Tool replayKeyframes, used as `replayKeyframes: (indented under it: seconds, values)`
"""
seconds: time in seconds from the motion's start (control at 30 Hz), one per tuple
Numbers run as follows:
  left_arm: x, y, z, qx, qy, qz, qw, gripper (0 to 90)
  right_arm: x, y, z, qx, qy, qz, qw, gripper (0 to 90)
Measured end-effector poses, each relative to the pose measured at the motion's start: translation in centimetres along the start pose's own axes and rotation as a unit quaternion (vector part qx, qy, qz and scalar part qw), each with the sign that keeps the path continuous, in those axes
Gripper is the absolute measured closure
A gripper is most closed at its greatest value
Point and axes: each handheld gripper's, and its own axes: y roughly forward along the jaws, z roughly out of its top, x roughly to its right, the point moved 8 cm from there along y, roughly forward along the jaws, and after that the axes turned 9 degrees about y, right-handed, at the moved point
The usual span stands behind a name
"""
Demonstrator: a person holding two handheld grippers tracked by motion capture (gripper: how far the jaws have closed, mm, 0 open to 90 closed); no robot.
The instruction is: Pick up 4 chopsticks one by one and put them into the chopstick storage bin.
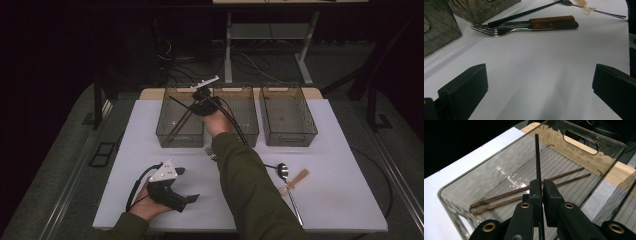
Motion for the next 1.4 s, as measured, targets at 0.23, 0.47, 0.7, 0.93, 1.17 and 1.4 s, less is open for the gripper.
replayKeyframes:
  seconds: [0.23, 0.47, 0.7, 0.93, 1.17, 1.4]
  values:
    - [0.0, -0.1, 0.1, 0.001, -0.001, -0.001, 1.0, 0.0, -0.7, 1.4, -0.2, -0.008, 0.002, 0.0, 1.0, 85.7]
    - [0.0, -0.2, 0.1, 0.004, -0.001, 0.0, 1.0, 0.0, -1.5, 2.0, 0.1, -0.003, -0.001, -0.004, 1.0, 72.1]
    - [-0.1, -0.3, 0.1, 0.002, 0.005, -0.001, 1.0, 0.0, -1.5, 1.1, 0.3, -0.002, -0.004, 0.005, 1.0, 57.2]
    - [-0.1, -0.3, 0.1, 0.003, 0.004, 0.0, 1.0, 0.0, -1.3, 0.0, 0.1, 0.005, 0.003, 0.023, 0.9997, 50.4]
    - [-0.2, -0.4, 0.1, 0.004, 0.001, 0.002, 1.0, 0.0, -1.7, -1.4, -0.2, 0.006, -0.006, 0.054, 0.9985, 43.3]
    - [-0.1, -0.4, 0.1, 0.007, -0.005, 0.002, 1.0, 0.0, -1.4, -4.0, -1.0, 0.021, -0.02, 0.083, 0.9962, 39.3]
